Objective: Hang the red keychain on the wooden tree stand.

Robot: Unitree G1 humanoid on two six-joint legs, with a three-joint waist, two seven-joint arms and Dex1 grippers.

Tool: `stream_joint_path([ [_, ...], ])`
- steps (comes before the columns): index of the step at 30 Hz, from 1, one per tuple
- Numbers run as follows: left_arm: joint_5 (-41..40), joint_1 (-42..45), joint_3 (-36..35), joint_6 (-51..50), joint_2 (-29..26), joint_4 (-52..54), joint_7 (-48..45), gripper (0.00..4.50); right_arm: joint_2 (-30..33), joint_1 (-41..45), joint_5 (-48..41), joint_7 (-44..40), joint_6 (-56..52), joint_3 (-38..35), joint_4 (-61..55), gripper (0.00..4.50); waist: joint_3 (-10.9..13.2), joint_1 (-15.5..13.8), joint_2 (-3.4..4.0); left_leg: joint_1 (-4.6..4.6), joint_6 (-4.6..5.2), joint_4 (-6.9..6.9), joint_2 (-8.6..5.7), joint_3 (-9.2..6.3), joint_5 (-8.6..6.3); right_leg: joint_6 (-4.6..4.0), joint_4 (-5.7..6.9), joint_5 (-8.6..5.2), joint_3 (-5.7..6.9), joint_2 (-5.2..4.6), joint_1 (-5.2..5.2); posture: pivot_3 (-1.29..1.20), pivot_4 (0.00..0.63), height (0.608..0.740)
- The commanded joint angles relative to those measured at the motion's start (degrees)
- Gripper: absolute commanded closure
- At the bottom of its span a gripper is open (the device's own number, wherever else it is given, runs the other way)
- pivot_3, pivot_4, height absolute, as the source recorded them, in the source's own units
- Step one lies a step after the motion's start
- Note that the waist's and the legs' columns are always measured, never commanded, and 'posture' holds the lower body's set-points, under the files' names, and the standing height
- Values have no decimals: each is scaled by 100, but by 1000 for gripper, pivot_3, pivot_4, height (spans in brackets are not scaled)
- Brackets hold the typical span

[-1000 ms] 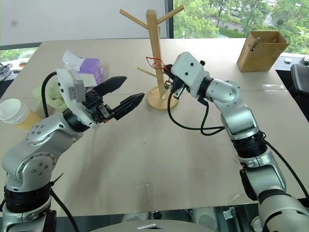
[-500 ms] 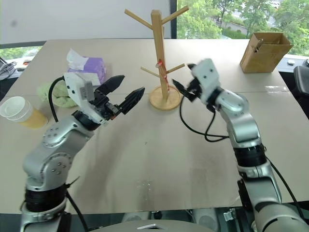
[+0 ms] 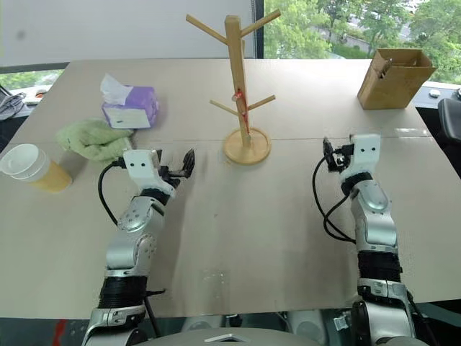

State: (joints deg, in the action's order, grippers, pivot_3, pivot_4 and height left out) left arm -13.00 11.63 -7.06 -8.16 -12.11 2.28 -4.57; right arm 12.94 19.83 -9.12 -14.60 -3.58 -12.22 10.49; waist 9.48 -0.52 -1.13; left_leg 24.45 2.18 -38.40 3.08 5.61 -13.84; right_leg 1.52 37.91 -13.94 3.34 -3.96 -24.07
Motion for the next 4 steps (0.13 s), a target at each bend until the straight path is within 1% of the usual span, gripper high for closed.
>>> stream_joint_path([
  [1,273,-25,-83,496,22,-195,43,0,7,-51,53,79,530,-56,239,888,0,3,0,-1,0,0,1,0,0,0,0,0,-1,0,0,0,150,740],
  [4,394,-42,-117,610,67,-319,99,0,14,-96,79,66,721,-9,421,888,-1,5,1,-5,0,0,2,-2,0,0,3,0,-5,0,0,0,150,740],
])
